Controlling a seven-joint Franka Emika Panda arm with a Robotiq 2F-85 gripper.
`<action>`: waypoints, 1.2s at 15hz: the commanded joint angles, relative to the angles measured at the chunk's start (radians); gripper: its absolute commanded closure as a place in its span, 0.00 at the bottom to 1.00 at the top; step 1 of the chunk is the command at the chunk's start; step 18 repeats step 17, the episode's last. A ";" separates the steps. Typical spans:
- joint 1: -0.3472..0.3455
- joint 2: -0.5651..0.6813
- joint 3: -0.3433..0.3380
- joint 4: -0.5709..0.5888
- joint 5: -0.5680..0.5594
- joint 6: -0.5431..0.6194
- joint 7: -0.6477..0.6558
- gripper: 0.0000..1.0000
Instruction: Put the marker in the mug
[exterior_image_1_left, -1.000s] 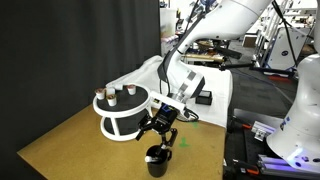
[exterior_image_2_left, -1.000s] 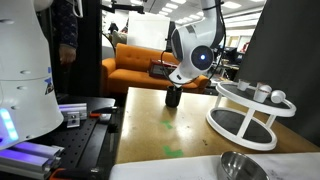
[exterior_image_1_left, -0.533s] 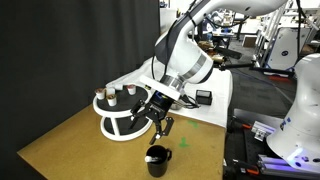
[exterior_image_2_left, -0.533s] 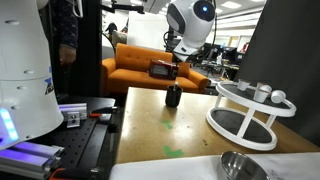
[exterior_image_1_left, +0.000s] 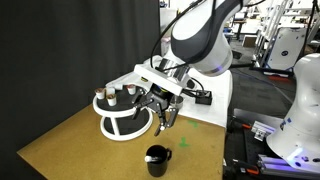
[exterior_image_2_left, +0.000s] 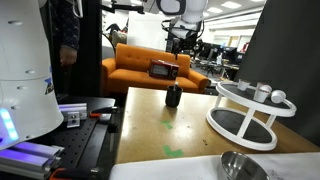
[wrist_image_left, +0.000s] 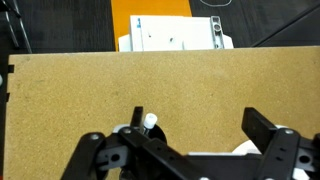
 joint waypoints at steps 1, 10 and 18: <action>-0.032 -0.077 0.008 -0.087 -0.278 0.026 0.271 0.00; -0.156 -0.249 0.017 0.001 -0.787 -0.386 0.819 0.00; -0.152 -0.265 0.019 0.040 -0.787 -0.487 0.891 0.00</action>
